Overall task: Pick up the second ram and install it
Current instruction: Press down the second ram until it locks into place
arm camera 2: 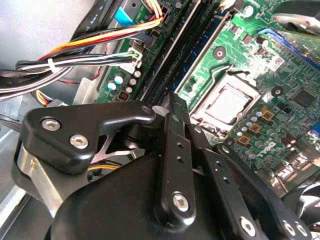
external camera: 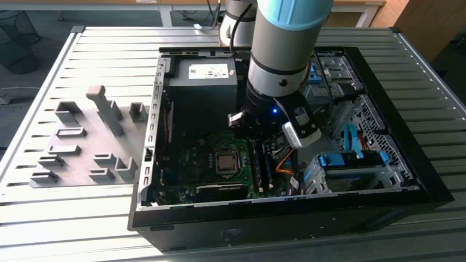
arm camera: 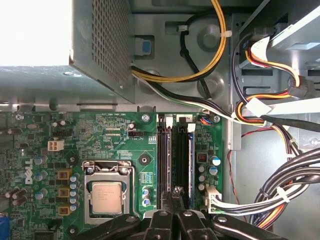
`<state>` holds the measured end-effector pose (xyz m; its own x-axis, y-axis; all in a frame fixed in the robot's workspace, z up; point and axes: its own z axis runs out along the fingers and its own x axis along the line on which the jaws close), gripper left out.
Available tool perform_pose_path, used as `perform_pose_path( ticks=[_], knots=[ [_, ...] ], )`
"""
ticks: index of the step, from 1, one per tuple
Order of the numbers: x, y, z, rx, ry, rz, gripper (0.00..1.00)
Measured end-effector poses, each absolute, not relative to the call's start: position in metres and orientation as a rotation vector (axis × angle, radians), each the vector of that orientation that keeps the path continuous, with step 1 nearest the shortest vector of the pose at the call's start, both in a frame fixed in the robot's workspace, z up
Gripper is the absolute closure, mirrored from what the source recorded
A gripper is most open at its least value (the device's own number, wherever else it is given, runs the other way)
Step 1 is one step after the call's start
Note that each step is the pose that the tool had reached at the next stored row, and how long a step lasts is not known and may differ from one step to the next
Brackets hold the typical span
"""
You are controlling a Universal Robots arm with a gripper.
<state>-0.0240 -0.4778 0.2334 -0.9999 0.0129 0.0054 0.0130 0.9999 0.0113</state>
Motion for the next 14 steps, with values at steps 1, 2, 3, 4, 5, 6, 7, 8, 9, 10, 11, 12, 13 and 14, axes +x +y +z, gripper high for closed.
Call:
perform_pose_path(
  ticks=[1,2,3,4,5,6,7,8,9,10,11,12,13,14],
  knots=[
    [-0.024,-0.478,0.233,-0.02,-3.136,-0.017,0.89],
    [-0.024,-0.478,0.232,-0.02,-3.136,-0.017,0.89],
    [-0.024,-0.478,0.231,-0.02,-3.136,-0.017,0.89],
    [-0.024,-0.478,0.229,-0.02,-3.136,-0.018,0.89],
    [-0.024,-0.478,0.228,-0.02,-3.136,-0.018,0.89],
    [-0.024,-0.478,0.226,-0.02,-3.136,-0.018,0.89],
    [-0.024,-0.478,0.225,-0.02,-3.136,-0.018,0.89],
    [-0.024,-0.478,0.224,-0.02,-3.136,-0.018,0.89],
    [-0.024,-0.478,0.222,-0.02,-3.136,-0.018,0.89],
    [-0.024,-0.478,0.221,-0.02,-3.136,-0.017,0.89],
    [-0.024,-0.478,0.22,-0.02,-3.136,-0.016,0.89],
    [-0.024,-0.478,0.22,-0.02,-3.136,-0.016,0.89],
    [-0.024,-0.478,0.218,-0.02,-3.136,-0.015,0.89],
    [-0.024,-0.478,0.217,-0.02,-3.136,-0.016,0.89]
  ],
)
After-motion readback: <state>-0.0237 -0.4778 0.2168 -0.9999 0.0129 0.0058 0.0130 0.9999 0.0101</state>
